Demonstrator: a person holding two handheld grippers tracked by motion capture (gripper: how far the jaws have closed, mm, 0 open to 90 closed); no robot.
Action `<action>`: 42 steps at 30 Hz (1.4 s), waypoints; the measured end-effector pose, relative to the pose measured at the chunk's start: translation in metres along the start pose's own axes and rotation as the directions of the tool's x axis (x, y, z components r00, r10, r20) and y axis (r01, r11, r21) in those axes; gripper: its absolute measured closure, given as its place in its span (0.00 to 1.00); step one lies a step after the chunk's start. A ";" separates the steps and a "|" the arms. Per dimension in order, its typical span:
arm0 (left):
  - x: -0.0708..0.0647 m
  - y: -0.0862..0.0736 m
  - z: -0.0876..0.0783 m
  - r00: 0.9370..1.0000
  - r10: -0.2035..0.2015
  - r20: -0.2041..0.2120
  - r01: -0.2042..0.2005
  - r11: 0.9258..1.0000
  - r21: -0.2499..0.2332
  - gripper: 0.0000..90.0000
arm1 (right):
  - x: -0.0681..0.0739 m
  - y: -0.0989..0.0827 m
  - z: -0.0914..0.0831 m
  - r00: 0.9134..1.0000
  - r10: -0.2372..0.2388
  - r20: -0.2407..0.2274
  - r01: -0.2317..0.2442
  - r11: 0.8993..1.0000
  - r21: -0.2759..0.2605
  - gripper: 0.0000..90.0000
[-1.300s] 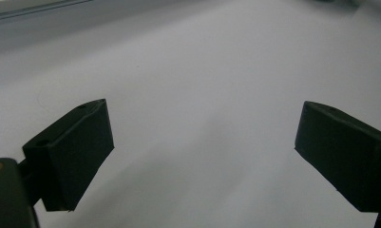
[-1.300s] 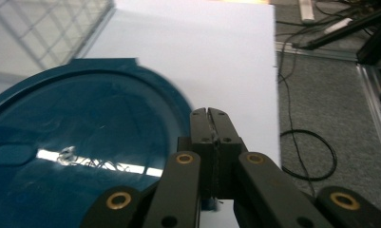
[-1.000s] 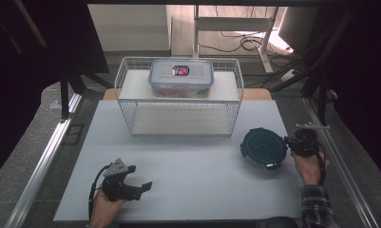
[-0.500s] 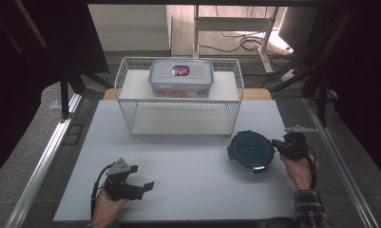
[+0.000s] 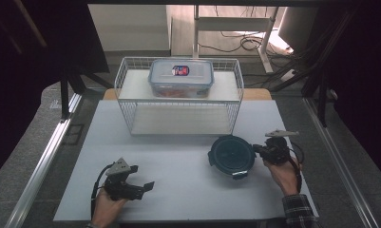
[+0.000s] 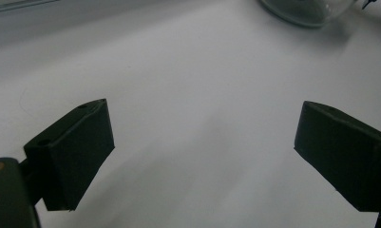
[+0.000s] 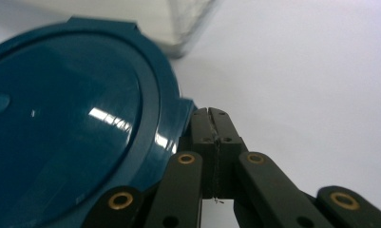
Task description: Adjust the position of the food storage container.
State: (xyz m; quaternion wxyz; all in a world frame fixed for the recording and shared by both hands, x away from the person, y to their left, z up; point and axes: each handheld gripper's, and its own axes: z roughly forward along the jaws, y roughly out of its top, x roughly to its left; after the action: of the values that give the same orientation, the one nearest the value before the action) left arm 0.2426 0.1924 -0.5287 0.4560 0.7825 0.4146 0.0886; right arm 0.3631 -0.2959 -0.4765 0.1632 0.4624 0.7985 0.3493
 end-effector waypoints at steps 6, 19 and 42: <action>0.001 0.000 -0.001 1.000 -0.007 -0.001 0.007 1.000 -0.002 0.06 | 0.032 0.001 0.009 0.996 -0.044 -0.081 0.045 0.999 0.013 1.00; 0.002 -0.001 -0.002 1.000 -0.014 -0.001 0.014 1.000 -0.001 0.06 | 0.073 0.001 0.010 0.987 -0.105 -0.123 0.106 0.994 -0.001 1.00; 0.003 -0.002 -0.003 1.000 -0.022 0.003 0.021 1.000 0.005 0.06 | 0.132 0.006 0.023 0.948 -0.174 -0.267 0.172 0.985 -0.029 1.00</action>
State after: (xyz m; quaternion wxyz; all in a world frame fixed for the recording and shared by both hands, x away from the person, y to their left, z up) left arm 0.2422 0.1965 -0.5291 0.4554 0.7793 0.4227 0.0815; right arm 0.3123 -0.1718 -0.4801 0.0845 0.3385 0.8498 0.3950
